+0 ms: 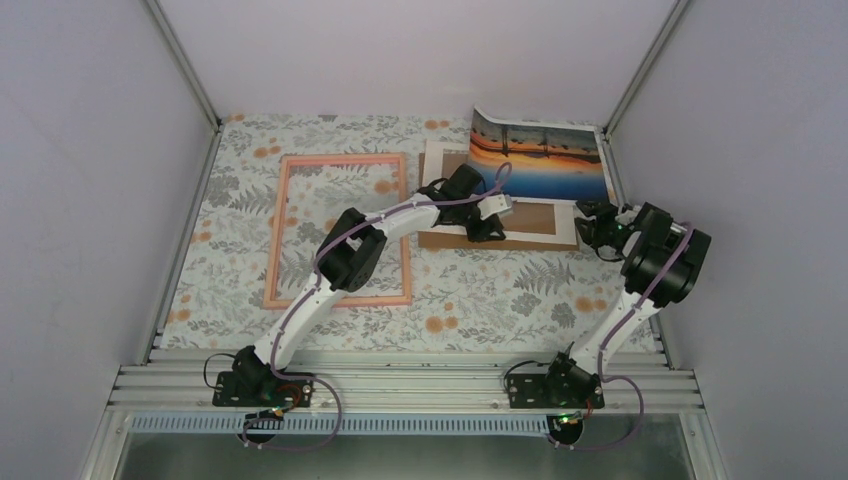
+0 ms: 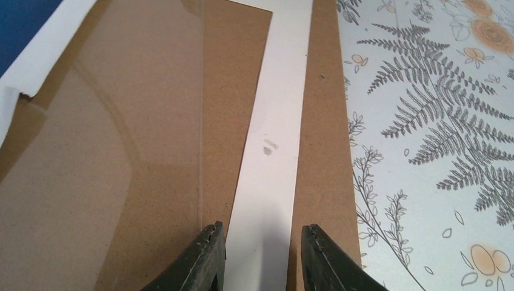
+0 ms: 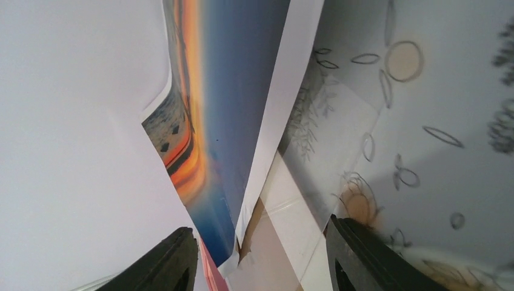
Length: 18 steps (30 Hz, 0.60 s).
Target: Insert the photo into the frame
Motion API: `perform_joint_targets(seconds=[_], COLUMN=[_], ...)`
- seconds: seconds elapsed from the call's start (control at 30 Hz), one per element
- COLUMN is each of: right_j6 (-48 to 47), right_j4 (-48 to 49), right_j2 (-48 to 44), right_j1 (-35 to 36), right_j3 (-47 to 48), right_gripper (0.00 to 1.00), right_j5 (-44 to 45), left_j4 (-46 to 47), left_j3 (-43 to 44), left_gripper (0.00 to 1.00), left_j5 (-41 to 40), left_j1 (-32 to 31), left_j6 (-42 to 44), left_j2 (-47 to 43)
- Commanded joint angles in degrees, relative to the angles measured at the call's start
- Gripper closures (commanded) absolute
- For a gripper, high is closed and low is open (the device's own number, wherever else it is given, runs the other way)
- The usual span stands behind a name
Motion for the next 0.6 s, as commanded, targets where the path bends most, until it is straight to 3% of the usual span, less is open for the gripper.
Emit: perform_joint_targets(seconds=[0.0, 0.33, 0.57], right_j6=[3.84, 5.55, 6.82], right_j4=[0.90, 13.84, 19.65], right_j2=[5.67, 8.46, 9.36], right_j1=[2.19, 3.38, 4.26], right_j3=[-2.10, -3.92, -2.90], right_gripper=[0.48, 0.79, 0.85], right_j5=[4.10, -0.33, 1.63], left_j4=[-11.23, -12.16, -12.78], left_j3=[-1.79, -2.17, -2.46], left_gripper=[0.68, 0.68, 0.70], left_j5=[1.62, 3.62, 4.10], left_j1=[-1.79, -1.70, -1.73], left_j6=[2.98, 4.38, 5.58], left_j2=[5.42, 5.34, 5.33])
